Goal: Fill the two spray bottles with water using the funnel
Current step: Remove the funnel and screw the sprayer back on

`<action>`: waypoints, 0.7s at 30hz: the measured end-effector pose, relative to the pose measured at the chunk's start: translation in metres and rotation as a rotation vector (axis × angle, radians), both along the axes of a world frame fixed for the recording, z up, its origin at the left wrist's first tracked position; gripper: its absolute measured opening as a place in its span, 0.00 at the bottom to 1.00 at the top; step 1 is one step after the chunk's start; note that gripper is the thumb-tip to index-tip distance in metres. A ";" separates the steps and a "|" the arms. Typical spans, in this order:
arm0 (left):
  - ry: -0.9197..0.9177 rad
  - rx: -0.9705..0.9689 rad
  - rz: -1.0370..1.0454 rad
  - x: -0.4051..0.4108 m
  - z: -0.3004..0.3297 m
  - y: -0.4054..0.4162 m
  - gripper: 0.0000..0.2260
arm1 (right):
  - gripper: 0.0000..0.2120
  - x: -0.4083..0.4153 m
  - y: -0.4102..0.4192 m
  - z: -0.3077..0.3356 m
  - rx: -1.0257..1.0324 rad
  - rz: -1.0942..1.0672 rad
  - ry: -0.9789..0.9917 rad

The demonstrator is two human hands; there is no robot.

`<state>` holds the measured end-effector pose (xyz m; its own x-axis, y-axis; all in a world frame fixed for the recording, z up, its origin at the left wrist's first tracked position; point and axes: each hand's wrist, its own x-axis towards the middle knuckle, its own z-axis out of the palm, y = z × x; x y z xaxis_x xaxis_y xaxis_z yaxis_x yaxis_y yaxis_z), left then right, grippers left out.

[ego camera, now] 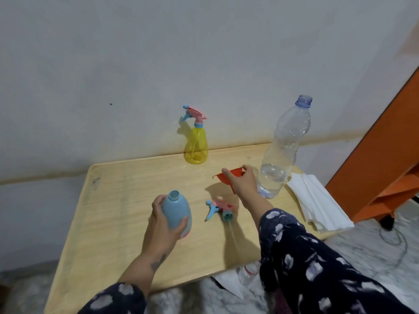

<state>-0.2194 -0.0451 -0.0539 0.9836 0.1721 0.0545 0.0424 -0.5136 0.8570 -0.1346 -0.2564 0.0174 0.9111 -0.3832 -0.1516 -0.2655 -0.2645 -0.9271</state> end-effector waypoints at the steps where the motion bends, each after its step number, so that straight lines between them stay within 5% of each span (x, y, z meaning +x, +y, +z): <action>1: -0.012 -0.001 0.008 -0.001 -0.002 -0.001 0.33 | 0.41 0.007 -0.006 -0.007 -0.024 -0.015 0.026; 6: -0.080 -0.020 0.048 -0.001 -0.009 -0.006 0.36 | 0.33 0.034 -0.024 -0.033 -0.109 0.019 0.131; 15: -0.071 -0.059 0.073 -0.001 -0.013 -0.010 0.40 | 0.41 0.039 -0.029 -0.046 -0.121 0.096 0.129; 18: -0.059 -0.097 0.069 -0.004 -0.009 -0.011 0.42 | 0.38 0.021 -0.023 -0.044 -0.402 0.045 0.054; 21: -0.057 -0.114 0.055 -0.007 -0.004 -0.012 0.41 | 0.25 -0.009 -0.013 -0.049 -0.638 0.017 -0.030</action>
